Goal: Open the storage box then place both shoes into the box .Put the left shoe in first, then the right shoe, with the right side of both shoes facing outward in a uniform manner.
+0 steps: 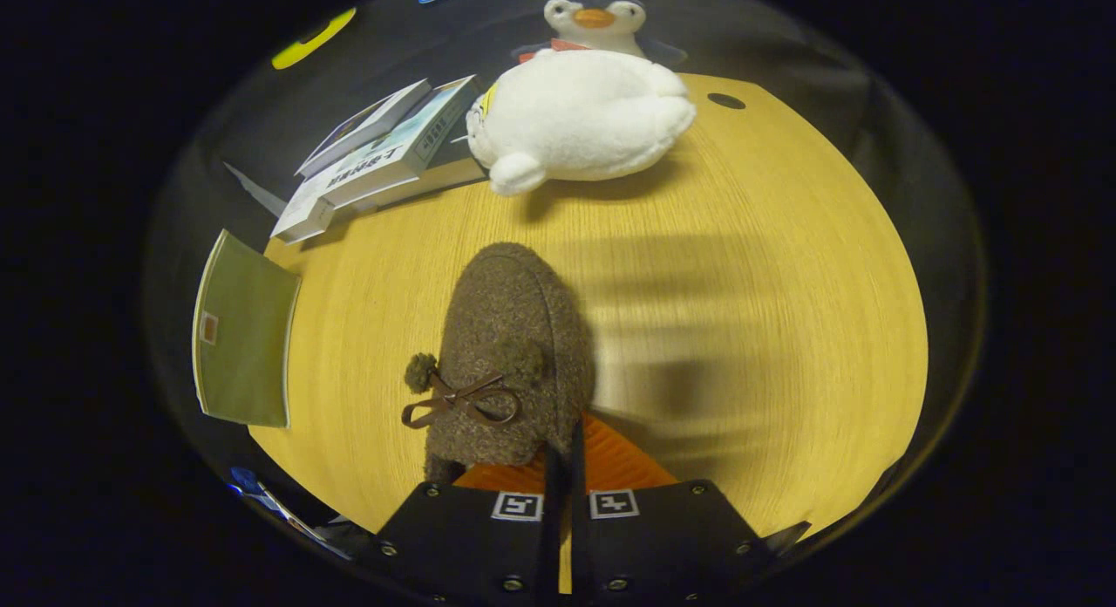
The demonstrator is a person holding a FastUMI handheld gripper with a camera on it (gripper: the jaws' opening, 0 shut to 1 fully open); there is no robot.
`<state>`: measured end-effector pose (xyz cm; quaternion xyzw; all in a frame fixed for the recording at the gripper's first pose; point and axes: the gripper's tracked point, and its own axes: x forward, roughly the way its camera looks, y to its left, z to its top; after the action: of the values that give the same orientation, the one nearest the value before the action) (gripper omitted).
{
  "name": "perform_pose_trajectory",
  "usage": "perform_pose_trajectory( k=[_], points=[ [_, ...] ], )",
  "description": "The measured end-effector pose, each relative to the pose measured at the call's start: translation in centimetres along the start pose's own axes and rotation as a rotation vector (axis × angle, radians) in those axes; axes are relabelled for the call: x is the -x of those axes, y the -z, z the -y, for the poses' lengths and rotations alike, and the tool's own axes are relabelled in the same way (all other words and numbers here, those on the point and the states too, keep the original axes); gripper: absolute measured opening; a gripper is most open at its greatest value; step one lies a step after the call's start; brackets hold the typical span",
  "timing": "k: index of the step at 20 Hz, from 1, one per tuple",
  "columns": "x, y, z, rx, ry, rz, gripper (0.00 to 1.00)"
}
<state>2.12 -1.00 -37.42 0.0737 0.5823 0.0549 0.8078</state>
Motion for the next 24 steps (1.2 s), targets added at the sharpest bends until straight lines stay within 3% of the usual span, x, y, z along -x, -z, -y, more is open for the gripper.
perform_pose_trajectory(
  k=[3, 11, 17, 24],
  points=[
    [0.9, -0.1, -1.6, -0.007, -0.062, 0.008, 0.00],
    [6.3, -2.2, -5.8, 0.029, -0.063, 0.062, 0.00],
    [10.1, -3.6, -13.0, 0.067, -0.095, 0.093, 0.00],
    [11.6, -4.1, -22.1, 0.136, -0.148, 0.079, 0.00]
  ],
)
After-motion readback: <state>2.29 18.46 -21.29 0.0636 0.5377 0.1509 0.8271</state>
